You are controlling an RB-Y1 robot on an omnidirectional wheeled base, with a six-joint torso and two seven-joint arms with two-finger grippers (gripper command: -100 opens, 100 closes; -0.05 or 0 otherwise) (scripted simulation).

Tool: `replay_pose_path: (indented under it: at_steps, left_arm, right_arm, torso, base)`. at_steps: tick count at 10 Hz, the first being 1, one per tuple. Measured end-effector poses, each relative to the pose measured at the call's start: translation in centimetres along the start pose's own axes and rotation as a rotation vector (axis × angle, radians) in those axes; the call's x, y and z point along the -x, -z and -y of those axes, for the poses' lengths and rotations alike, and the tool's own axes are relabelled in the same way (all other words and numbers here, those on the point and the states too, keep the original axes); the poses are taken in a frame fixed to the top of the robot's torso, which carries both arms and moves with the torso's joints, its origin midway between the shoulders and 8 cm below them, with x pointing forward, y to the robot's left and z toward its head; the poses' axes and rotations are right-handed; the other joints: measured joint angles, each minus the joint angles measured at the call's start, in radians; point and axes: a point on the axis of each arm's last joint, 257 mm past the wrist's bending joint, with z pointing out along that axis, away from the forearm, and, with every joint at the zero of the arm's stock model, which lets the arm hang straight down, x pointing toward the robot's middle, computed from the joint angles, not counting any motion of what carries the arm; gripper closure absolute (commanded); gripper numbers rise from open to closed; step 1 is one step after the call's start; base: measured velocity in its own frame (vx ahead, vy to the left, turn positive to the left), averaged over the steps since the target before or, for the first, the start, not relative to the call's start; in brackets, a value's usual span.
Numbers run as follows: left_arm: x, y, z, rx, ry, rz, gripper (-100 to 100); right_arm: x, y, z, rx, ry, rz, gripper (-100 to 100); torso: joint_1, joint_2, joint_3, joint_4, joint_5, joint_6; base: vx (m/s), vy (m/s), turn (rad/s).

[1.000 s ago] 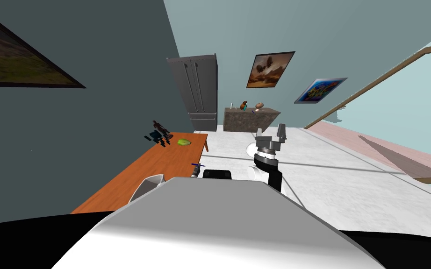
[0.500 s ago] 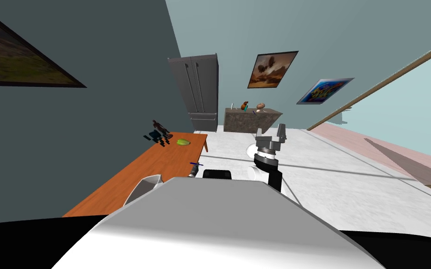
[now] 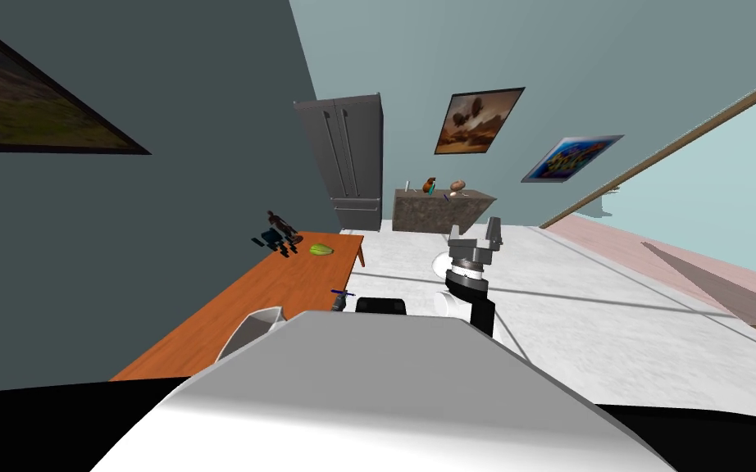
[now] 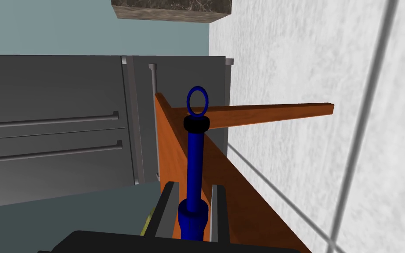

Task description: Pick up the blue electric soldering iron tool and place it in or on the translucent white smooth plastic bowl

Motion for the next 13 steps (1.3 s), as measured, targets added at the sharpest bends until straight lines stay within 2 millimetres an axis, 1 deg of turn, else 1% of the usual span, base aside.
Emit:
replay_pose_path:
  at_steps: [2, 3, 4, 5, 6, 7, 9, 10, 11, 13]
  left_arm:
    - [2.0, 2.0, -0.9, 0.021, -0.004, -0.019, 100]
    - [2.3, 2.6, -0.9, 0.017, -0.001, -0.026, 100]
    - [2.2, 2.6, -0.8, 0.016, 0.001, -0.027, 0]
    - [2.2, 2.6, -0.8, 0.016, 0.002, -0.027, 100]
    - [2.8, 2.5, 0.2, -0.009, 0.000, -0.025, 100]
    - [3.1, 1.9, 0.6, -0.023, 0.002, -0.022, 100]
    - [3.8, 2.5, 0.9, -0.038, 0.004, -0.019, 100]
    - [4.5, 2.5, 1.4, -0.051, 0.004, -0.014, 100]
    - [5.7, 2.8, 1.7, -0.060, 0.002, -0.006, 100]
    - [6.5, 3.7, 1.5, -0.058, 0.005, 0.000, 100]
  right_arm:
    - [0.0, 0.0, 0.0, 0.000, 0.000, 0.000, 0]
    - [0.0, 0.0, 0.0, 0.000, 0.000, 0.000, 0]
    - [0.0, 0.0, 0.0, 0.000, 0.000, 0.000, 0]
    - [0.0, 0.0, 0.0, 0.000, 0.000, 0.000, 0]
    - [0.0, 0.0, 0.0, 0.000, 0.000, 0.000, 0]
    - [0.0, 0.0, 0.0, 0.000, 0.000, 0.000, 0]
    - [0.0, 0.0, 0.0, 0.000, 0.000, 0.000, 0]
    - [0.0, 0.0, 0.0, 0.000, 0.000, 0.000, 0]
    - [0.0, 0.0, 0.0, 0.000, 0.000, 0.000, 0]
    - [0.0, 0.0, 0.0, 0.000, 0.000, 0.000, 0]
  torso:
    - [-0.008, -0.005, -0.003, -0.001, -0.001, 0.001]
    - [-0.007, -0.004, -0.002, 0.000, -0.001, 0.001]
    - [-0.002, -0.003, -0.001, 0.000, 0.000, 0.001]
    - [0.000, -0.002, -0.001, 0.000, 0.001, 0.001]
    - [-0.002, 0.002, 0.001, 0.001, 0.000, 0.001]
    - [-0.003, 0.004, 0.002, 0.001, 0.000, 0.001]
    - [0.000, 0.004, 0.003, 0.002, 0.000, 0.000]
    - [0.000, 0.005, 0.003, 0.002, 0.000, 0.000]
    - [0.000, 0.007, 0.004, 0.002, 0.000, 0.000]
    - [0.002, 0.003, 0.002, 0.002, 0.001, 0.001]
  base:
    - [0.074, -0.144, 0.063]
    - [0.020, -0.044, 0.006]
    - [0.005, -0.011, 0.000]
    - [-0.052, -0.064, 0.059]
    - [-0.083, -0.082, 0.041]
    - [-0.074, -0.058, -0.003]
    - [-0.061, -0.031, 0.026]
    - [-0.102, -0.045, 0.046]
    - [-0.068, -0.024, 0.020]
    - [-0.010, -0.004, -0.004]
